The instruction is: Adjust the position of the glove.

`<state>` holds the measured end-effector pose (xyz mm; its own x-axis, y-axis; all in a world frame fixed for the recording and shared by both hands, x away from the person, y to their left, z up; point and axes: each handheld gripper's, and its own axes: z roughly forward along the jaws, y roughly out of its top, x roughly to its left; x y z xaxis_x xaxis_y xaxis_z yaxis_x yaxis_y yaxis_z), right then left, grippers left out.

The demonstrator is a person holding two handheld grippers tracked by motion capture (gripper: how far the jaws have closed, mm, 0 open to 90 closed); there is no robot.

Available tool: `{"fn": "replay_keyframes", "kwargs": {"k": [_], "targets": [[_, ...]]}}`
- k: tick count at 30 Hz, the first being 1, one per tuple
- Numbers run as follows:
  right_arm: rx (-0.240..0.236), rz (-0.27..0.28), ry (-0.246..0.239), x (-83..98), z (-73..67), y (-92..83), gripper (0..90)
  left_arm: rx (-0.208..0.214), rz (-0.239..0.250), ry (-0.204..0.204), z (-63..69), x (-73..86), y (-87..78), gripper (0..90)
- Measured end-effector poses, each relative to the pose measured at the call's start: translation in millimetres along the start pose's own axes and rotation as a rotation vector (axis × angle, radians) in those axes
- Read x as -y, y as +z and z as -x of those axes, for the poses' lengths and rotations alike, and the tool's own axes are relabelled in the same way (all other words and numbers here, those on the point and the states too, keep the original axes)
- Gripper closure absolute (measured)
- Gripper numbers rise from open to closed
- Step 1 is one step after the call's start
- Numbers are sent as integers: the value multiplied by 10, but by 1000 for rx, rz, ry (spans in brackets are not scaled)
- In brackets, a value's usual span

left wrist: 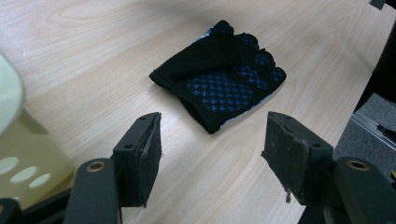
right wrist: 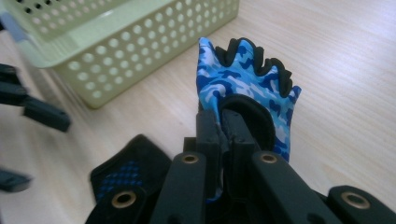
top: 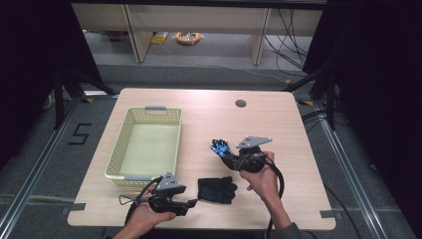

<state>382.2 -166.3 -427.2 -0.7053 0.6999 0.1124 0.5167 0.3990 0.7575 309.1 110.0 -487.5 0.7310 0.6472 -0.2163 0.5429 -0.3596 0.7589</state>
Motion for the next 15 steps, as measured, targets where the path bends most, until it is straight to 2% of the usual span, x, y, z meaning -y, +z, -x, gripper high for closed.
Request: {"fn": "replay_keyframes", "kwargs": {"k": [1,2,4,6,7,8,9,10,12,13,14,15], "targets": [[-4,11,-6,27,-13,-58,868,-2,1,2,-2,-2,-2,361],[-9,26,12,63,-47,-102,868,-2,5,-17,6,0,2,361],[-16,37,10,129,-89,-188,867,-5,-7,-1,0,-6,-22,361],[-28,35,19,203,-158,-241,866,-1,3,12,2,-13,-25,361],[-29,36,15,245,-183,-249,866,-4,11,-5,16,-17,-24,361],[-41,31,45,293,-244,-241,866,-4,5,5,13,-21,-34,361],[-41,29,22,346,-260,-225,866,-5,4,8,14,-19,-40,361],[-41,29,22,346,-260,-225,866,-5,4,8,14,-19,-40,361],[-57,20,35,414,-307,-188,865,-6,-2,17,12,-14,-57,357],[-54,2,46,454,-354,-190,865,-2,16,0,30,-13,-60,351],[-54,2,62,469,-384,-190,865,-2,16,0,30,-13,-60,347],[-50,3,47,482,-396,-191,864,1,19,16,33,-17,-77,338]]}}
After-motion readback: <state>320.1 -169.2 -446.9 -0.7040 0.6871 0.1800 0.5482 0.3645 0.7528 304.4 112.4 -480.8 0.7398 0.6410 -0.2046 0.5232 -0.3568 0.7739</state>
